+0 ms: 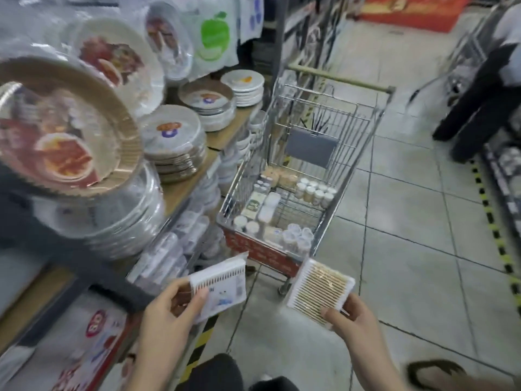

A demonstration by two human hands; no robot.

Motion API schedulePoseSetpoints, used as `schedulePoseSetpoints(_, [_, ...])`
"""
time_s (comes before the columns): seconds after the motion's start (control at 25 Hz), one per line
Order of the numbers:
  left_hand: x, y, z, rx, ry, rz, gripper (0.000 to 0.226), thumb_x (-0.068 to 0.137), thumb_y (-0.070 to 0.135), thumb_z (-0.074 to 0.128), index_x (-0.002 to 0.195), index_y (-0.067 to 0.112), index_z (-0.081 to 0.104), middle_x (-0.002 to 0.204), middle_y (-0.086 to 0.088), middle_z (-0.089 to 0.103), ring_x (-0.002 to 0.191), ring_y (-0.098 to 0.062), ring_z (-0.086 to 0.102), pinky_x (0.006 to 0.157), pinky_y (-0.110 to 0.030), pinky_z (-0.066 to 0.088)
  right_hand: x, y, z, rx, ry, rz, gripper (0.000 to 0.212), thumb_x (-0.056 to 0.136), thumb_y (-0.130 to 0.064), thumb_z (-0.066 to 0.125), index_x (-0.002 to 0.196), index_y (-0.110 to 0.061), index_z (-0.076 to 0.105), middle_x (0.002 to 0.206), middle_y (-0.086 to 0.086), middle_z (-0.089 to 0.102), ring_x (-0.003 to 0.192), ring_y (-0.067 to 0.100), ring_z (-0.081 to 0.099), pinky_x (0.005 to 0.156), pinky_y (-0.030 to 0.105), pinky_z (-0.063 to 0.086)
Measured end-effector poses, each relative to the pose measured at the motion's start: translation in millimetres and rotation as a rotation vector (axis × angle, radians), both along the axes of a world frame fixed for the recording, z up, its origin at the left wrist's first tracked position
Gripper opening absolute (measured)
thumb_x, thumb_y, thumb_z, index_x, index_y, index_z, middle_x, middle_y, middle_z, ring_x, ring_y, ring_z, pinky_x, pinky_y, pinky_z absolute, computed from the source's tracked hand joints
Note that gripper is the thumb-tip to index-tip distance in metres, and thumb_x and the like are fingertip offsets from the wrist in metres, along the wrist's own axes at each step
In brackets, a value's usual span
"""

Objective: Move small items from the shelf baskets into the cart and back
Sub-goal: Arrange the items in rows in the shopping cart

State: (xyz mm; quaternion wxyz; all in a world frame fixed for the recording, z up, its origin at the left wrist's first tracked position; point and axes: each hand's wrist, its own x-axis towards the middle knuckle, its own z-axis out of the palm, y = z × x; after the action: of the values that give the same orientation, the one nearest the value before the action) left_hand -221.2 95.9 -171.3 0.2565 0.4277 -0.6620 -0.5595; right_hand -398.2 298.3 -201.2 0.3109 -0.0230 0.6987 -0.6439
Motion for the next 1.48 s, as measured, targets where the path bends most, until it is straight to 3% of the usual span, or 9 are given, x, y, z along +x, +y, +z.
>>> schedulePoseSetpoints(0.12, [-32, -22, -20, 0.067, -0.050, -0.051, 0.014, 0.082, 0.008, 0.069, 0.079, 0.022, 0.067, 0.075, 0.014, 0.072, 0.073, -0.009, 0.067, 0.058, -0.011, 0.050, -19, -7, -19, 0.018, -0.084, -0.096, 0.050, 0.054, -0.004, 0.070, 0.103, -0.012, 0.062, 0.084, -0.002, 0.075, 0.076, 0.014, 0.069, 0.067, 0.030, 0.050])
schedulePoseSetpoints(0.28, [-93, -66, -42, 0.138, -0.088, -0.102, 0.008, 0.085, 0.011, 0.067, 0.091, 0.016, 0.067, 0.082, 0.000, 0.074, 0.078, -0.014, 0.070, 0.064, -0.026, 0.056, -52, -30, -37, -0.035, -0.147, -0.170, 0.055, 0.069, 0.018, 0.066, 0.114, -0.012, 0.057, 0.100, 0.009, 0.073, 0.094, 0.026, 0.067, 0.078, 0.039, 0.051])
schedulePoseSetpoints(0.4, [-150, -104, -54, 0.133, -0.127, -0.192, 0.009, 0.087, 0.010, 0.065, 0.090, 0.019, 0.065, 0.085, 0.002, 0.071, 0.080, -0.010, 0.068, 0.064, -0.025, 0.055, -83, -52, -38, -0.127, -0.231, -0.262, 0.051, 0.077, 0.026, 0.049, 0.115, -0.008, 0.056, 0.101, 0.014, 0.069, 0.089, 0.026, 0.065, 0.073, 0.033, 0.054])
schedulePoseSetpoints(0.52, [-207, -138, -73, 0.122, -0.198, -0.289, 0.010, 0.088, 0.013, 0.064, 0.087, 0.023, 0.063, 0.085, 0.002, 0.070, 0.081, -0.015, 0.067, 0.067, -0.043, 0.056, -116, -82, -43, -0.238, -0.300, -0.417, 0.046, 0.076, 0.016, 0.051, 0.116, -0.005, 0.056, 0.097, 0.010, 0.070, 0.082, 0.022, 0.066, 0.070, 0.031, 0.056])
schedulePoseSetpoints(0.64, [-259, -161, -105, 0.098, -0.288, -0.412, 0.002, 0.088, 0.013, 0.064, 0.087, 0.014, 0.063, 0.083, -0.003, 0.069, 0.077, -0.021, 0.066, 0.067, -0.040, 0.053, -151, -117, -59, -0.290, -0.355, -0.527, 0.035, 0.078, 0.006, 0.052, 0.112, -0.004, 0.057, 0.101, 0.010, 0.068, 0.090, 0.023, 0.065, 0.068, 0.032, 0.058])
schedulePoseSetpoints(0.8, [-296, -174, -163, 0.130, -0.429, -0.519, 0.008, 0.086, 0.012, 0.067, 0.084, 0.006, 0.062, 0.080, -0.005, 0.065, 0.077, -0.025, 0.062, 0.067, -0.032, 0.047, -180, -152, -96, -0.114, -0.411, -0.566, 0.025, 0.086, 0.009, 0.053, 0.108, -0.003, 0.056, 0.104, 0.014, 0.067, 0.086, 0.024, 0.065, 0.061, 0.038, 0.058])
schedulePoseSetpoints(1.04, [-326, -179, -227, 0.139, -0.654, -0.644, 0.012, 0.086, 0.018, 0.068, 0.088, 0.008, 0.062, 0.087, -0.004, 0.067, 0.084, -0.020, 0.062, 0.075, -0.034, 0.051, -199, -174, -164, 0.218, -0.429, -0.472, 0.049, 0.078, 0.013, 0.065, 0.116, -0.014, 0.050, 0.108, 0.011, 0.063, 0.092, 0.033, 0.068, 0.064, 0.037, 0.059])
schedulePoseSetpoints(1.2, [-339, -176, -267, 0.148, -0.754, -0.698, 0.009, 0.088, 0.017, 0.065, 0.086, 0.012, 0.059, 0.088, -0.005, 0.063, 0.083, -0.020, 0.059, 0.072, -0.030, 0.046, -208, -186, -214, 0.392, -0.535, -0.466, 0.028, 0.085, 0.004, 0.060, 0.106, -0.014, 0.058, 0.109, 0.015, 0.066, 0.092, 0.033, 0.067, 0.078, 0.048, 0.058])
schedulePoseSetpoints(1.48, [-353, -173, -322, 0.070, -0.916, -0.729, 0.012, 0.091, 0.019, 0.059, 0.086, 0.009, 0.059, 0.088, -0.007, 0.065, 0.082, -0.023, 0.059, 0.072, -0.033, 0.047, -219, -206, -262, 0.667, -0.593, -0.593, 0.019, 0.090, -0.005, 0.054, 0.109, -0.003, 0.049, 0.079, 0.009, 0.054, 0.073, 0.028, 0.057, 0.067, 0.041, 0.054])
